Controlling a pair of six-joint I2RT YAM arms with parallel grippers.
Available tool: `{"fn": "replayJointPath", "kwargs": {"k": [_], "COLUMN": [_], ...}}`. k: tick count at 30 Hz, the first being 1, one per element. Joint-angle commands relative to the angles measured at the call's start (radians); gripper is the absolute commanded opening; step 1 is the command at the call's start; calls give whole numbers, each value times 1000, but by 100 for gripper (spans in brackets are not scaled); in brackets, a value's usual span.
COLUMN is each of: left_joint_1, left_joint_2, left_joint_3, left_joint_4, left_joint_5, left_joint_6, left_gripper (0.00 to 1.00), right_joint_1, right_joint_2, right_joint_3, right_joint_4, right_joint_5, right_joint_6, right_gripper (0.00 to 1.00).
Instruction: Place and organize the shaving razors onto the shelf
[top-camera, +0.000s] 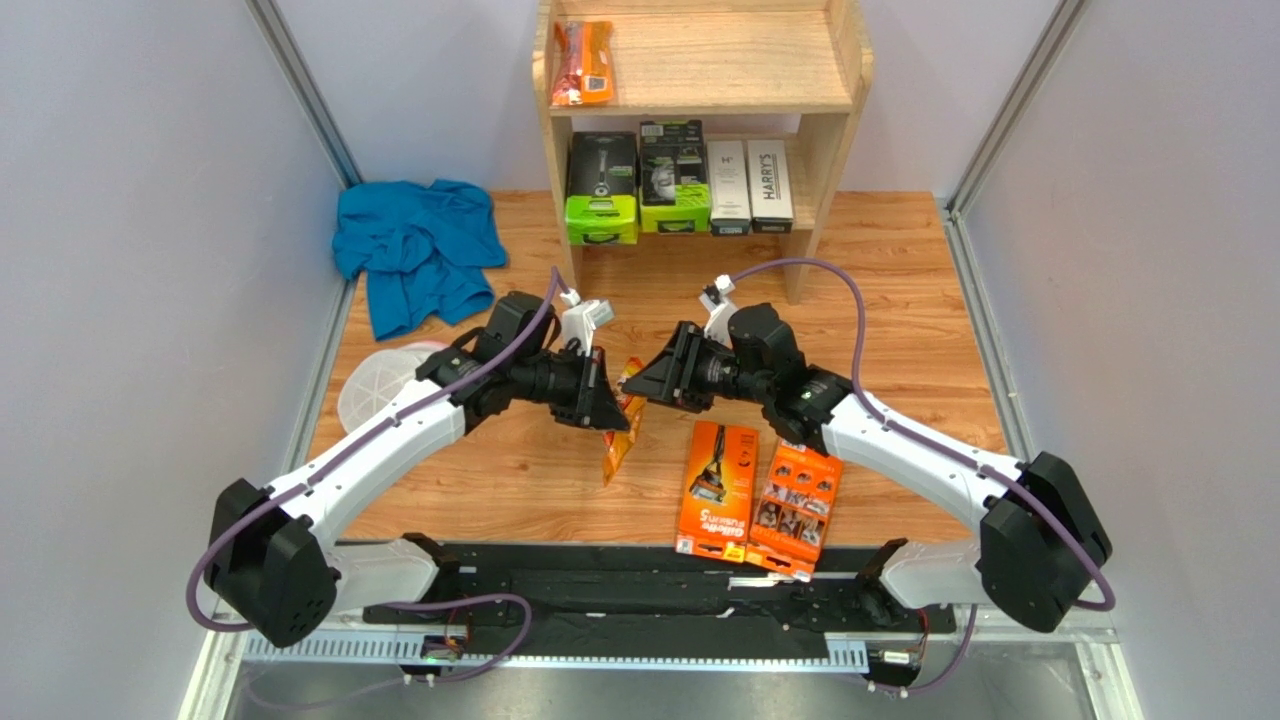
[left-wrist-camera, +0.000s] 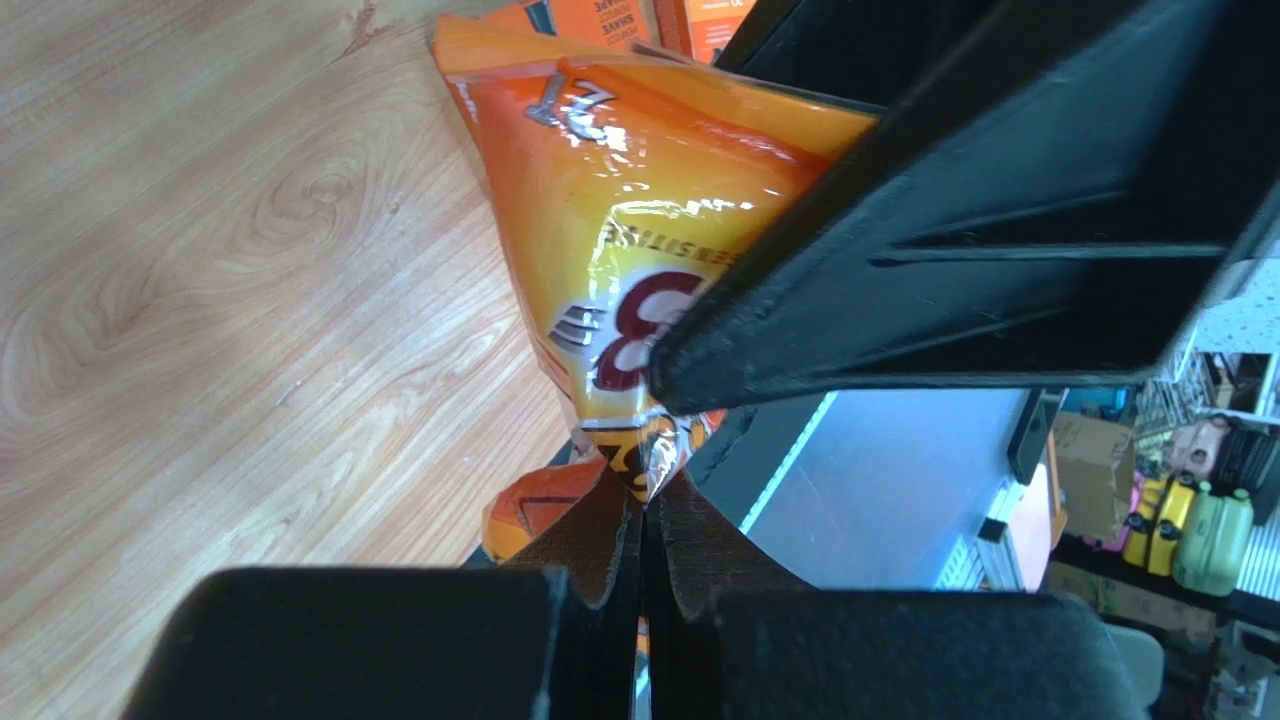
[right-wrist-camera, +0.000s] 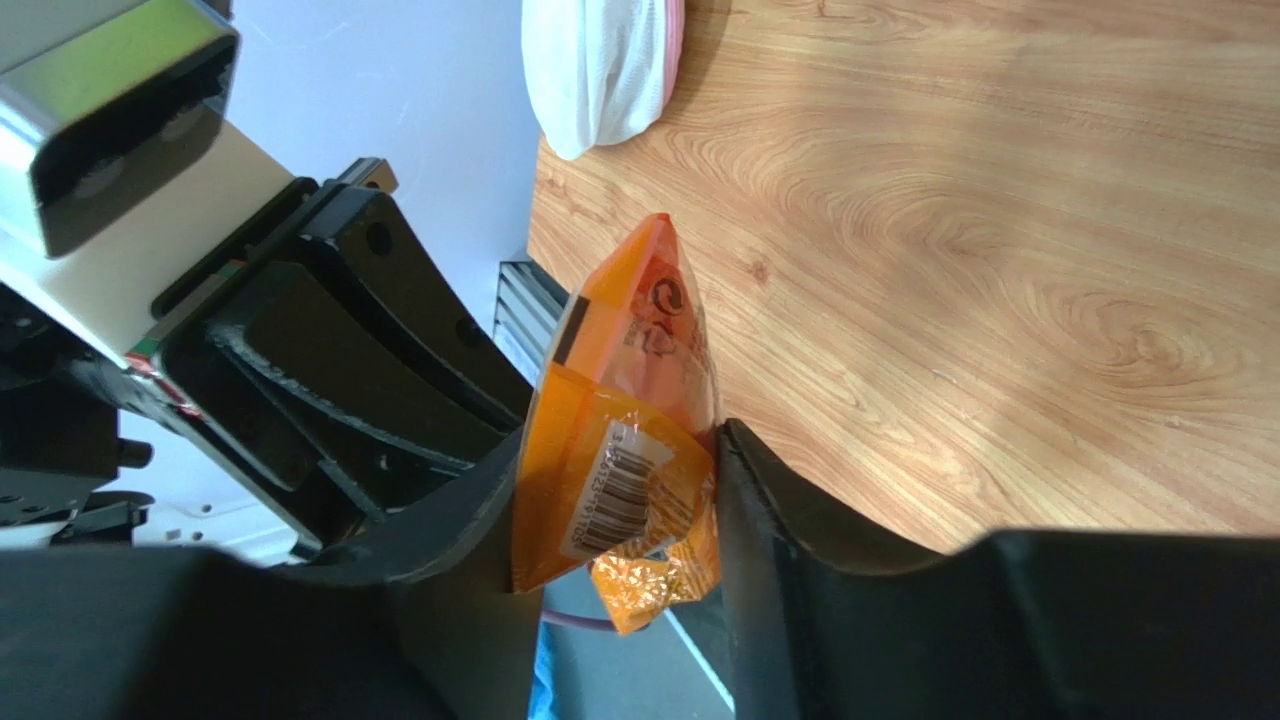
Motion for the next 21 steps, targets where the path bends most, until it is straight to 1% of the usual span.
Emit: {"fn": "replayJointPath", "kwargs": {"k": [1, 2, 3, 4, 5, 6, 8, 9, 11, 14, 15, 16, 18, 21], "left_joint_1": [-6, -4, -4, -4, -4, -4, -4, -4, -4, -4, -4, -6, -12, -42], "left_joint_2": [-50, -54, -57, -60, -67, -71, -88, -96, -126, -172, -182, -191, -197, -195], "left_joint_3": [8, 9, 9, 9, 9, 8, 9, 11, 12, 22, 28, 34, 58, 101], "left_joint_4": [31, 28, 23, 13, 6, 0, -18, -23, -36, -55, -70, -85, -142, -228], "left_joint_5": [43, 44, 43, 40, 35, 27, 4, -6, -42, -94, -105, -137, -172, -267], "left_joint_6": [-18, -17, -12, -11, -3, -1, 5, 5, -1, -14, -12, -7, 22, 55], "left_gripper": [0, 0, 0, 1, 4, 14, 32, 48, 62, 69, 73, 79, 85, 85], "right_joint_1": [2, 3, 3, 3, 3, 2, 3, 2, -1, -9, -9, -11, -11, -9], "right_joint_2": [10, 10, 10, 10, 15, 15, 21, 21, 22, 21, 22, 24, 41, 62], "right_joint_3": [37, 35, 33, 37, 40, 43, 49, 52, 61, 78, 87, 98, 150, 237], "right_joint_4": [17, 16, 17, 21, 21, 21, 33, 33, 24, 4, -5, -56, -100, -176], "right_joint_5": [55, 63, 64, 63, 58, 54, 41, 40, 43, 56, 63, 75, 107, 138], "right_joint_6": [14, 17, 19, 19, 16, 15, 8, 0, -4, -4, -4, -3, -6, -9], "right_gripper": [33, 28, 20, 17, 14, 10, 6, 2, 0, 0, 0, 0, 0, 0]}}
